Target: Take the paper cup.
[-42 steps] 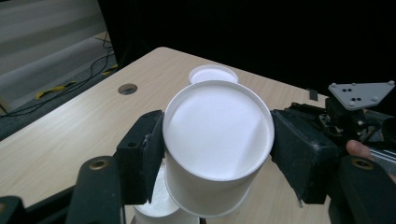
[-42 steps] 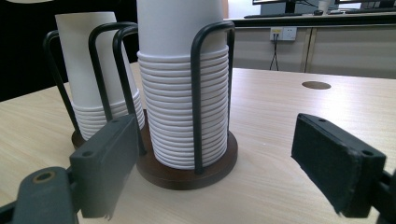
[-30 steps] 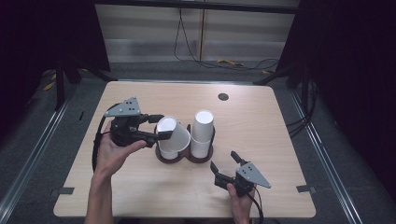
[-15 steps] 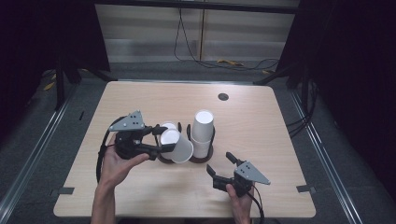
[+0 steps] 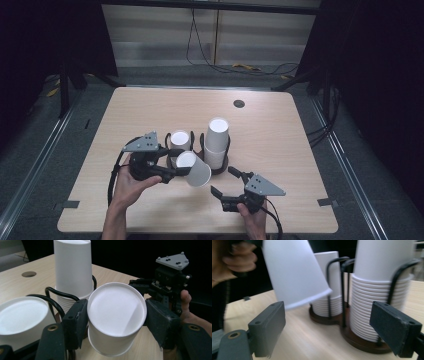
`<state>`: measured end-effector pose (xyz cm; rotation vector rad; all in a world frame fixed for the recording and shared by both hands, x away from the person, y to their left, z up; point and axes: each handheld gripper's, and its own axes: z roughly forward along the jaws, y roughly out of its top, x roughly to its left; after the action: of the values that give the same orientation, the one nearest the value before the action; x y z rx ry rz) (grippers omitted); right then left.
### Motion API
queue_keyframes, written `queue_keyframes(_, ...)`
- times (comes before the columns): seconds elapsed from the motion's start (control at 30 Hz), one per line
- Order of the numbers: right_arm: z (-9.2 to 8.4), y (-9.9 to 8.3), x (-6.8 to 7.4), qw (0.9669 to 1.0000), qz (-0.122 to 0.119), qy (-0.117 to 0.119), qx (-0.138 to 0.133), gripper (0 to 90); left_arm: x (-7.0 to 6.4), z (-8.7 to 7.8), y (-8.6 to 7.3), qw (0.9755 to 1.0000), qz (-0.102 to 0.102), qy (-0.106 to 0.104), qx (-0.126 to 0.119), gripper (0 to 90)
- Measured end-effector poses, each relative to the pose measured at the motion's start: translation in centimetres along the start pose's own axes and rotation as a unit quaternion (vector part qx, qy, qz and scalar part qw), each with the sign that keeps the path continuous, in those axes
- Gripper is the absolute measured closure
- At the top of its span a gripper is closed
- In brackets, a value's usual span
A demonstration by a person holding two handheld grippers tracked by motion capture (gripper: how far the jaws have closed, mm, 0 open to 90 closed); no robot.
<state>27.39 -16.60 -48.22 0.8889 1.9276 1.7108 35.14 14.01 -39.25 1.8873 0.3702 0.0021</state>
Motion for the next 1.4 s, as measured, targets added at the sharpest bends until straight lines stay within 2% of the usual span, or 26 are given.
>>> queue_keyframes(0.07,0.1,0.0,0.1,1.0,-0.002,0.008,-0.001,13.0,0.1,0.2,-0.3,1.0,-0.006,-0.006,0.0,36.5)
queue_keyframes(0.1,0.2,0.0,0.3,0.9997,-0.001,0.024,-0.004,13.0,0.1,0.5,-0.9,0.9999,-0.009,-0.012,-0.003,36.5)
queue_keyframes(0.13,0.2,0.0,0.3,0.9997,-0.001,0.024,-0.004,13.0,0.1,0.5,-0.9,0.9999,-0.009,-0.012,-0.003,36.5)
queue_keyframes(0.23,0.4,0.0,0.4,0.9984,-0.001,0.054,-0.014,13.0,0.2,1.0,-1.6,0.9996,-0.01,-0.025,0.003,36.5)
queue_keyframes(0.37,0.9,0.0,0.9,0.9971,-0.011,0.075,-0.008,13.0,0.2,1.4,-1.9,0.9994,-0.014,-0.031,0.006,36.5)
queue_keyframes(0.4,0.9,0.0,0.9,0.9971,-0.011,0.075,-0.008,13.0,0.2,1.5,-2.0,0.9994,-0.016,-0.032,0.004,36.5)
queue_keyframes(0.43,1.3,-0.1,1.0,0.9968,-0.014,0.079,-0.006,12.9,0.1,1.7,-2.1,0.9989,-0.017,-0.043,0.008,36.5)
queue_keyframes(0.53,1.6,-0.1,1.0,0.9968,-0.018,0.078,-0.004,13.1,0.1,1.9,-2.2,0.9989,-0.02,-0.042,0.008,36.5)
queue_keyframes(0.6,2.0,-0.3,0.9,0.996,-0.02,0.087,-0.002,12.9,0.1,2.1,-2.3,0.9988,-0.02,-0.045,0.008,36.5)
queue_keyframes(0.8,3.1,-0.5,0.8,0.9955,-0.021,0.092,0.007,13.3,-0.1,2.4,-1.9,0.998,-0.022,-0.059,0.001,36.5)
queue_keyframes(1.03,3.7,-0.8,1.0,0.9951,-0.029,0.094,0.014,14.5,-0.2,2.5,-1.6,0.9982,-0.019,-0.056,-0.002,36.5)
queue_keyframes(1.2,3.7,-1.0,1.0,0.9947,-0.032,0.096,0.014,21.8,0.0,2.2,-1.8,0.998,-0.024,-0.058,0.001,36.5)
queue_keyframes(1.4,3.7,-1.0,1.2,0.9945,-0.039,0.096,0.018,23.8,0.3,2.1,-2.2,0.9976,-0.032,-0.062,-0.003,36.4)
